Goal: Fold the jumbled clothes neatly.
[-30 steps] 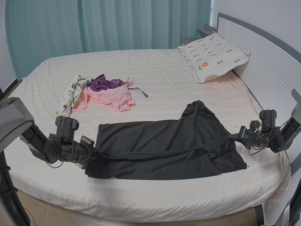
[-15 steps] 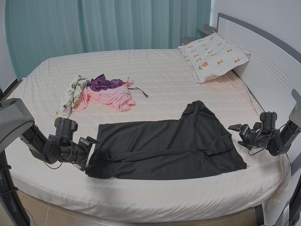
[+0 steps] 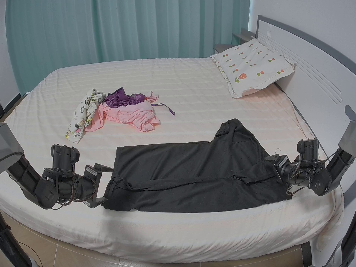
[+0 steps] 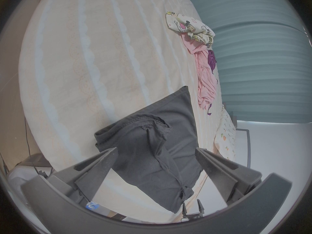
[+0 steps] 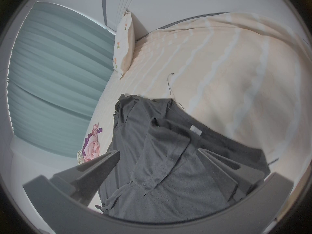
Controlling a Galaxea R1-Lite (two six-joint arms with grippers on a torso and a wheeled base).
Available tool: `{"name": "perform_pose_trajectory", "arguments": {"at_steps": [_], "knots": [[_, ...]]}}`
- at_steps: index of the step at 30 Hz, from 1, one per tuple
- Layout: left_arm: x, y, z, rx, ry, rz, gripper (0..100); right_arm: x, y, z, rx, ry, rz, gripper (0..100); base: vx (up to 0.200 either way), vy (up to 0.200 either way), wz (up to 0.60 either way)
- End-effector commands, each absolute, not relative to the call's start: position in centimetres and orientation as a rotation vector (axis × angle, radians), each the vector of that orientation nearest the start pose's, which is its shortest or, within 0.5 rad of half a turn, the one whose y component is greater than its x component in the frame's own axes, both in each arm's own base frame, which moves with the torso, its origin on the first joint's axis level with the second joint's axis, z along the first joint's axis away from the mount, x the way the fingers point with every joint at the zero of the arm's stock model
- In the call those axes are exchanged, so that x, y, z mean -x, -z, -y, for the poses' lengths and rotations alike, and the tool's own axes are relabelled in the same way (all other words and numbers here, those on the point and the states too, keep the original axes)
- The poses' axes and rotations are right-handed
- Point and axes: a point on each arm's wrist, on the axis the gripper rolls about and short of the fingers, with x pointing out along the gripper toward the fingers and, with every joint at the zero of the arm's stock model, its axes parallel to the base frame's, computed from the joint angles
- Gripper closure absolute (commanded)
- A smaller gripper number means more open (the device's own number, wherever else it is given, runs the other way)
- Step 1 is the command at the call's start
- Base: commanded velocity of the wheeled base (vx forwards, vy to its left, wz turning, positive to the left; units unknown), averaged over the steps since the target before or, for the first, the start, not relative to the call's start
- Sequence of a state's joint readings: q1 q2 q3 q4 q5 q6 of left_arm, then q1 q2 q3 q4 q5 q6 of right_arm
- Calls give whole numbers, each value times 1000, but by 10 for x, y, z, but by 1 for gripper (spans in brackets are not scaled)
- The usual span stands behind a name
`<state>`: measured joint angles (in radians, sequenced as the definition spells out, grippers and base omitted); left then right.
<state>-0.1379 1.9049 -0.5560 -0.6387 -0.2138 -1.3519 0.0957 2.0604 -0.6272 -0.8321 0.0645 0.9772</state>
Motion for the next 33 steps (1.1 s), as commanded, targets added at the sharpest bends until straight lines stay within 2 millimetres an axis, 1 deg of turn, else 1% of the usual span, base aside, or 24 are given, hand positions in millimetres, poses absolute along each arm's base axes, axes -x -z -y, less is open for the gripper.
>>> {"name": "perform_pose_trajectory", "arguments": {"at_steps": [1, 4, 7, 11, 15, 23, 33], "knots": [[-280, -69, 46, 1323, -177, -814, 0, -317, -40, -53, -937, 129, -661, 0, 0, 0, 0], [-281, -66, 47, 1319, -180, -823, 0, -317, -37, -59, -943, 124, -676, 0, 0, 0, 0], [-283, -64, 47, 1319, -177, -824, 0, -320, -36, -62, -960, 126, -677, 0, 0, 0, 0], [-285, -58, 47, 1318, -184, -829, 0, -324, -38, -67, -964, 112, -670, 0, 0, 0, 0], [-284, -55, 48, 1324, -172, -840, 0, -326, -30, -70, -971, 123, -688, 0, 0, 0, 0], [-284, -55, 47, 1328, -166, -848, 0, -340, -23, -69, -985, 121, -659, 0, 0, 0, 0], [-284, -55, 47, 1331, -161, -857, 0, -340, -20, -69, -969, 154, -637, 0, 0, 0, 0]]}}
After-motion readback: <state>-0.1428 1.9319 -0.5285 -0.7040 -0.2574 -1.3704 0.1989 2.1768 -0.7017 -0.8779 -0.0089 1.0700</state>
